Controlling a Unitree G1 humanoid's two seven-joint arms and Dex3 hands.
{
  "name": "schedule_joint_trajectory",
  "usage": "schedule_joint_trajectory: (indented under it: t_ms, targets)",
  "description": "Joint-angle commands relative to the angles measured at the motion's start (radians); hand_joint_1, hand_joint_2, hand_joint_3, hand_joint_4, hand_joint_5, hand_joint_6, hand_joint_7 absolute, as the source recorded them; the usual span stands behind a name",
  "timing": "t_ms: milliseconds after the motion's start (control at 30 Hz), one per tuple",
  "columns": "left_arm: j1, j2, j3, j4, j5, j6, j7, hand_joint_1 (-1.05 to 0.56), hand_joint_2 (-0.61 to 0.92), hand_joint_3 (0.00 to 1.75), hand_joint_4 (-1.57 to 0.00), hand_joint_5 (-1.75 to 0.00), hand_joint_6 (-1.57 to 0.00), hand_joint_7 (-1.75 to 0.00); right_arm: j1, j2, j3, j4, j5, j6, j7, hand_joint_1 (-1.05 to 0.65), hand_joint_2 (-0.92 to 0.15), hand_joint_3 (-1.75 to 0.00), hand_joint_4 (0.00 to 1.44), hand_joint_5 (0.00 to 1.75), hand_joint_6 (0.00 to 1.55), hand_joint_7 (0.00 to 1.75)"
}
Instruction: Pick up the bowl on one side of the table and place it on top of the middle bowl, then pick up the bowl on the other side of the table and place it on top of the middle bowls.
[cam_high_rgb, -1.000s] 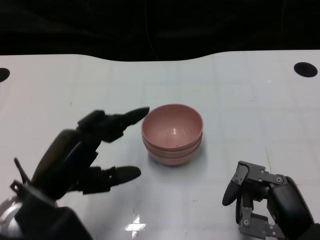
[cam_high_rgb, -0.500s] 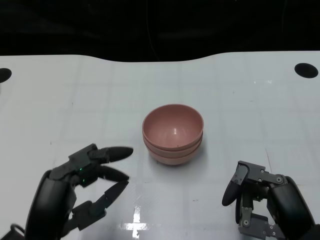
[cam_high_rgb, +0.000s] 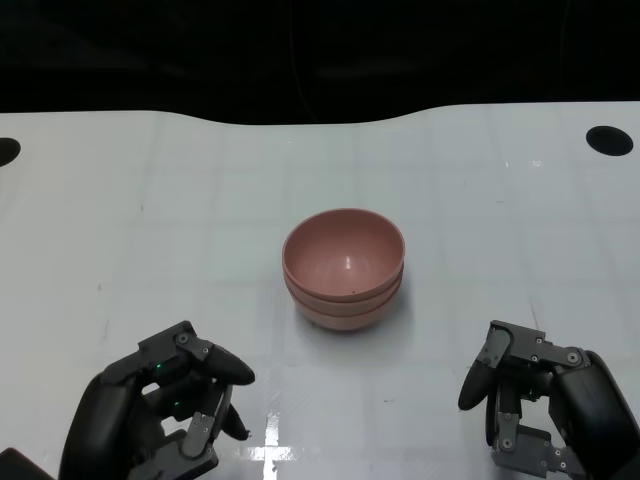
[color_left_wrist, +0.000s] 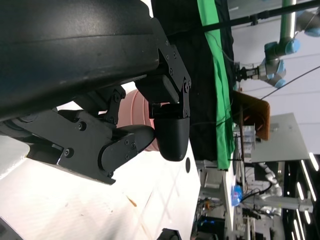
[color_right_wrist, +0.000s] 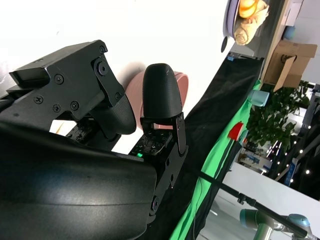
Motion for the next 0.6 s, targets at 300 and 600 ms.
schedule_joint_trajectory:
  t_ms: [300,600]
  targets:
    - [-0.03,-0.005,0.033,0.102,0.001,-0.098,-0.09,-0.18,0.47,1.2,-0.81,-1.72,-0.79,-1.48,0.013,-0.013,-0.008,0.001,0.019,-0.013,0.007,-0.01,-0.27,-1.59,0.92,1.74,0.84,1.43]
    - [-0.043,-0.009,0.047,0.127,0.0,-0.11,-0.11,-0.18,0.46,1.22,-0.81,-1.7,-0.77,-1.5,0.013,-0.004,-0.005,-0.002,0.037,0.002,0.018,-0.01,-0.28,-1.6,0.93,1.74,0.85,1.43]
